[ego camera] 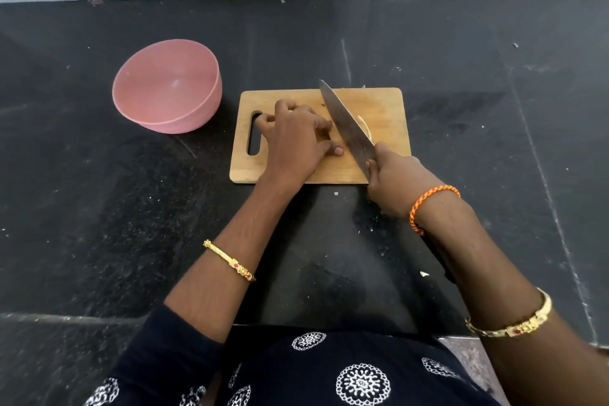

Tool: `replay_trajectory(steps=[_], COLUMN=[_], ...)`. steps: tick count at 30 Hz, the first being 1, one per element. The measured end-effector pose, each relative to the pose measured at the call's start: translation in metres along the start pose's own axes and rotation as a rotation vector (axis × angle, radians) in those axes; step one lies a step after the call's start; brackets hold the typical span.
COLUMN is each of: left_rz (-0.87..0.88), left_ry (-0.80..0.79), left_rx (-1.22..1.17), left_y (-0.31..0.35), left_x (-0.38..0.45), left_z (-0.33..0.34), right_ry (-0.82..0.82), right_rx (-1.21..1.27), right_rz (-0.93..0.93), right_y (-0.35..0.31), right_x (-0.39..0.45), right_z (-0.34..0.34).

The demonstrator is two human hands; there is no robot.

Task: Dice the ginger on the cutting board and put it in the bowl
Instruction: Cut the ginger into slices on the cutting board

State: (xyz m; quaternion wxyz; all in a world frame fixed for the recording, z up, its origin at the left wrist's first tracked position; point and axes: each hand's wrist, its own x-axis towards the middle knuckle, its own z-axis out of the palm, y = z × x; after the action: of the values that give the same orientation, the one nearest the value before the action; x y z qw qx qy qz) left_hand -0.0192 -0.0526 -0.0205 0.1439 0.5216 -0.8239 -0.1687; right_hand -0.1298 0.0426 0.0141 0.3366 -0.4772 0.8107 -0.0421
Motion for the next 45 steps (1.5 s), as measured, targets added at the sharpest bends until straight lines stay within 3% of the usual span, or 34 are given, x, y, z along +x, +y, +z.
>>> replay_trajectory(steps=[12, 17, 24, 34, 39, 45], left_rz=[-0.032, -0.055, -0.082, -0.061, -0.054, -0.092], left_ry=[0.056, 0.026, 0.062, 0.063, 0.020, 0.096], left_rx=[-0.072, -0.078, -0.075, -0.099, -0.114, -0.122], left_y=[0.001, 0.003, 0.008, 0.005, 0.004, 0.008], left_x=[-0.004, -0.006, -0.008, -0.006, -0.005, -0.013], left_z=[-0.003, -0.006, -0.001, 0.001, 0.000, 0.002], right_ry=[-0.088, -0.100, 0.109, 0.088, 0.102, 0.137], right_rx=[-0.065, 0.039, 0.203, 0.130, -0.018, -0.101], right_rz=[0.066, 0.015, -0.034, -0.017, 0.010, -0.004], right_y=[0.018, 0.039, 0.030, 0.000, -0.014, -0.020], right_x=[-0.033, -0.051, -0.041, -0.014, -0.013, -0.020], right_z=[0.015, 0.013, 0.009, 0.011, 0.011, 0.015])
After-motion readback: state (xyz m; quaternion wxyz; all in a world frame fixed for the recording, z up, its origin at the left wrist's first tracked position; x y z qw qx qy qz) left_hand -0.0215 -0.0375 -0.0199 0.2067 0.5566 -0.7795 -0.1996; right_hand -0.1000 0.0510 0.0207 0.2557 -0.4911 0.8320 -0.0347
